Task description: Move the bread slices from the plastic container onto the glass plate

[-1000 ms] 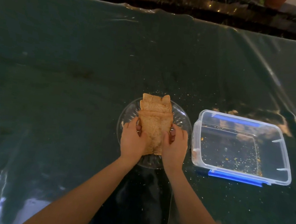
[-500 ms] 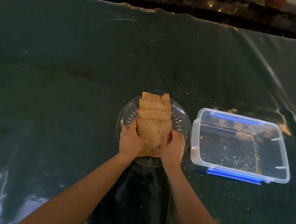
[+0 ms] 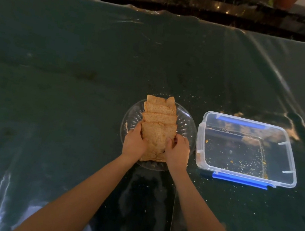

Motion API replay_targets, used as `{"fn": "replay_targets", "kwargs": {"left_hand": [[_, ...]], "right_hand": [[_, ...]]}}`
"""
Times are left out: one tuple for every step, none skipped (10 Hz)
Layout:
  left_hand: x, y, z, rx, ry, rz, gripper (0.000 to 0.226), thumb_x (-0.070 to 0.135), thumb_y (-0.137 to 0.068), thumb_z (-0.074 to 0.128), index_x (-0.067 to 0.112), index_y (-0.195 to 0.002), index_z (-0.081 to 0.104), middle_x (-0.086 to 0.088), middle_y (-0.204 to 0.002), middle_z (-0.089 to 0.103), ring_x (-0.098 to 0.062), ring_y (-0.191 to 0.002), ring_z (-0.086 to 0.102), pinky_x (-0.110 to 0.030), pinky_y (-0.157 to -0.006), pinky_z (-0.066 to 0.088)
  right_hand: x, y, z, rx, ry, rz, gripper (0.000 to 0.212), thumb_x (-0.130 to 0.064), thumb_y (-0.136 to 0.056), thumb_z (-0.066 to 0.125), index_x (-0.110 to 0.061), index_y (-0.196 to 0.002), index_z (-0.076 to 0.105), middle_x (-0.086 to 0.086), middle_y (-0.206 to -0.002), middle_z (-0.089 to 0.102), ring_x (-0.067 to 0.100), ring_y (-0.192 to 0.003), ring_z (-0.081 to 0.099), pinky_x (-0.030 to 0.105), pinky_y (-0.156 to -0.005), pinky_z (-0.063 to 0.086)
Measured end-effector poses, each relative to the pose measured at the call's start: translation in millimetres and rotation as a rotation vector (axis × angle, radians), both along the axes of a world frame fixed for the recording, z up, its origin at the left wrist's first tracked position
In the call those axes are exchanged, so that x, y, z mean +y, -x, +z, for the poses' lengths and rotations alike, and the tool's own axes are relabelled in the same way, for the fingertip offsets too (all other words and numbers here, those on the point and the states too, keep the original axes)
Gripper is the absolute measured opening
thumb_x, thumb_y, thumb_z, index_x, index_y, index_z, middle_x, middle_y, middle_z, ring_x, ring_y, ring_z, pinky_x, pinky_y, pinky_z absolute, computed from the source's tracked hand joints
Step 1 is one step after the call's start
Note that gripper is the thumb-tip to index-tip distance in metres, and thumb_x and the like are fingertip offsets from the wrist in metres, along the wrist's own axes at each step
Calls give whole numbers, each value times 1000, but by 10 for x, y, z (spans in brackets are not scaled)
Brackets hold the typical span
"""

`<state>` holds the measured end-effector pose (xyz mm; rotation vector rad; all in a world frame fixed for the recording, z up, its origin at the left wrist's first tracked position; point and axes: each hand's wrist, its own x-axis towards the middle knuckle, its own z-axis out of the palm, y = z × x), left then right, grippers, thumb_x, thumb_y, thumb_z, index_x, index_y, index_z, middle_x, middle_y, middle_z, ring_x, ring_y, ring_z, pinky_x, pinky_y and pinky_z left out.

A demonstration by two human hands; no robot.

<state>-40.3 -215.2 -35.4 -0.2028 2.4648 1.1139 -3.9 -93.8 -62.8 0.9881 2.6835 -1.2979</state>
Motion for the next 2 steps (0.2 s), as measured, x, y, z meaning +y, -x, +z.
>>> {"fn": "replay_targets", "kwargs": {"left_hand": [[-8,29,81,-44,10,0,60,17,-86,48,18,-145,36,-15,-133,55,-34,-125,50,-50,-104,44],[-46,57,152,30,165,17,59,28,-88,46,12,-144,36,-18,-141,46,-36,-133,38,-47,-110,36]], "right_hand": [[-2,17,105,-65,-11,30,38,-23,-92,51,-5,-125,48,16,-128,49,29,-118,50,42,-103,45],[8,-6,200,-82,-102,67,50,-23,-91,51,-7,-135,35,17,-138,39,31,-128,40,42,-104,42]]}}
